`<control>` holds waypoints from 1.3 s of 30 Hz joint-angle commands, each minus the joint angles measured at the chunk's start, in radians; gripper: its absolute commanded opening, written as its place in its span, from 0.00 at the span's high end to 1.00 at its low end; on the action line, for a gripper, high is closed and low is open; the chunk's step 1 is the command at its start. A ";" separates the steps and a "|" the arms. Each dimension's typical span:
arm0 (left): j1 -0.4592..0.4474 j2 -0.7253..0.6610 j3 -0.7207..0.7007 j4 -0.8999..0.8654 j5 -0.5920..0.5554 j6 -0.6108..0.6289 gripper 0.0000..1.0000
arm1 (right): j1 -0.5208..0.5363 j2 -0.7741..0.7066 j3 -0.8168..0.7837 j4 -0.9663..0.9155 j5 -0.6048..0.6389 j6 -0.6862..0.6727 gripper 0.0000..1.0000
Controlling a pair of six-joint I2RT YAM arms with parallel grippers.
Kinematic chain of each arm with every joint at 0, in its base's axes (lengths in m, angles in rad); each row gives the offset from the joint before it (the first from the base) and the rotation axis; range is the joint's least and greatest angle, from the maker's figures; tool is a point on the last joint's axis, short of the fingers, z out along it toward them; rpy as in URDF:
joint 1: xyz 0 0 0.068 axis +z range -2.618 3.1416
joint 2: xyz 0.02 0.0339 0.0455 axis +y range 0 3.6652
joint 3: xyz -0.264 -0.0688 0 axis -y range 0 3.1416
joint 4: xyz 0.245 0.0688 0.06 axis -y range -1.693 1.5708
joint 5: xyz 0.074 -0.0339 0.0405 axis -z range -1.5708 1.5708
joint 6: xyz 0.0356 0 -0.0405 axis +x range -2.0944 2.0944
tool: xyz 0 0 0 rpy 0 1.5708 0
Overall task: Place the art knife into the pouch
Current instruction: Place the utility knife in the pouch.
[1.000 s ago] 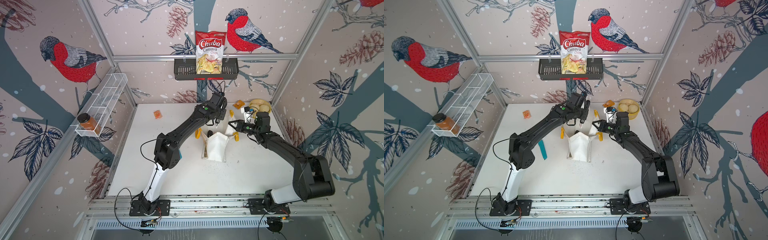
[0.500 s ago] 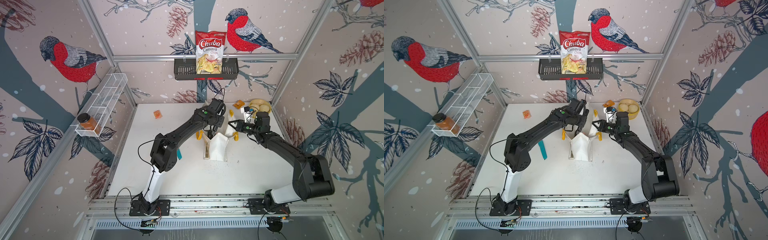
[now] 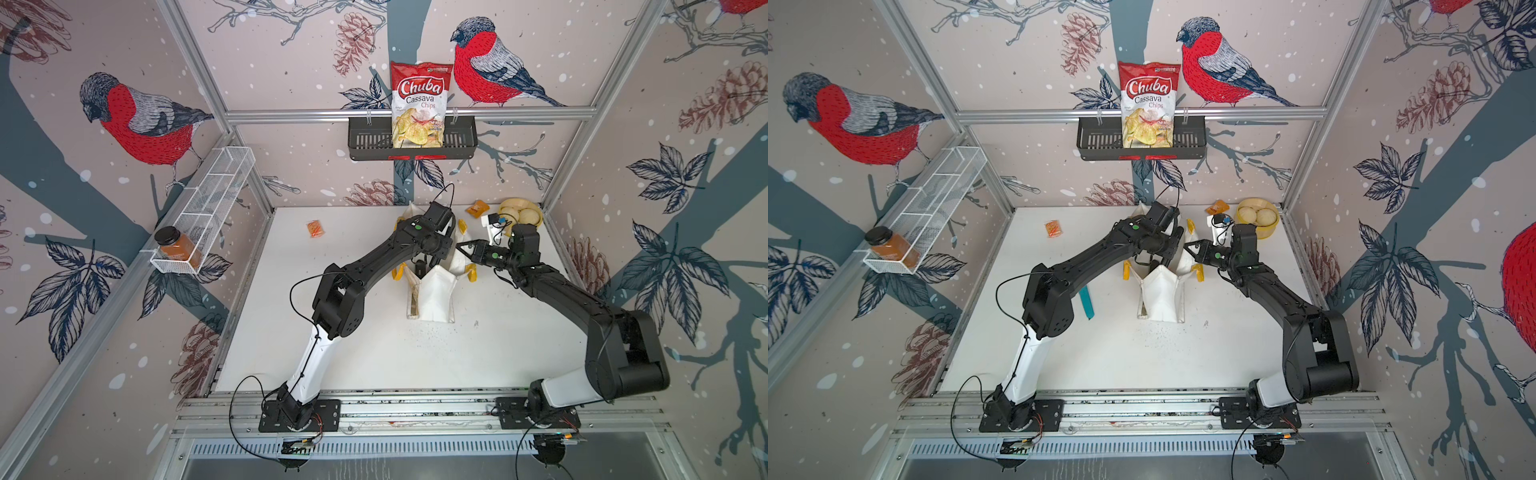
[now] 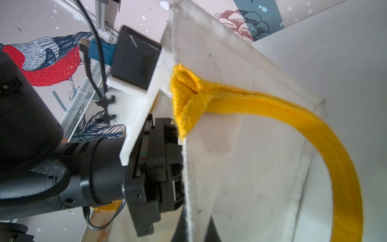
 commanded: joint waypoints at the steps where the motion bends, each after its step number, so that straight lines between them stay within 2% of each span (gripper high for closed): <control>1: -0.001 0.013 0.000 -0.026 0.046 0.012 0.73 | 0.001 -0.008 0.000 0.065 -0.010 0.004 1.00; 10: -0.001 0.066 0.007 -0.031 0.119 0.018 0.74 | 0.002 -0.013 -0.009 0.083 -0.018 0.016 1.00; 16: -0.001 0.056 -0.076 -0.025 0.114 0.021 0.74 | 0.001 -0.018 -0.011 0.078 -0.013 0.011 1.00; 20: -0.001 0.023 -0.163 0.002 0.086 0.019 0.73 | -0.004 -0.027 -0.011 0.067 -0.008 0.006 1.00; 31: 0.014 -0.011 -0.280 0.002 0.021 0.051 0.74 | -0.052 -0.091 -0.017 0.020 0.025 -0.001 1.00; 39: 0.080 -0.066 -0.366 -0.011 -0.083 0.076 0.78 | -0.093 -0.108 -0.038 0.027 0.012 0.004 1.00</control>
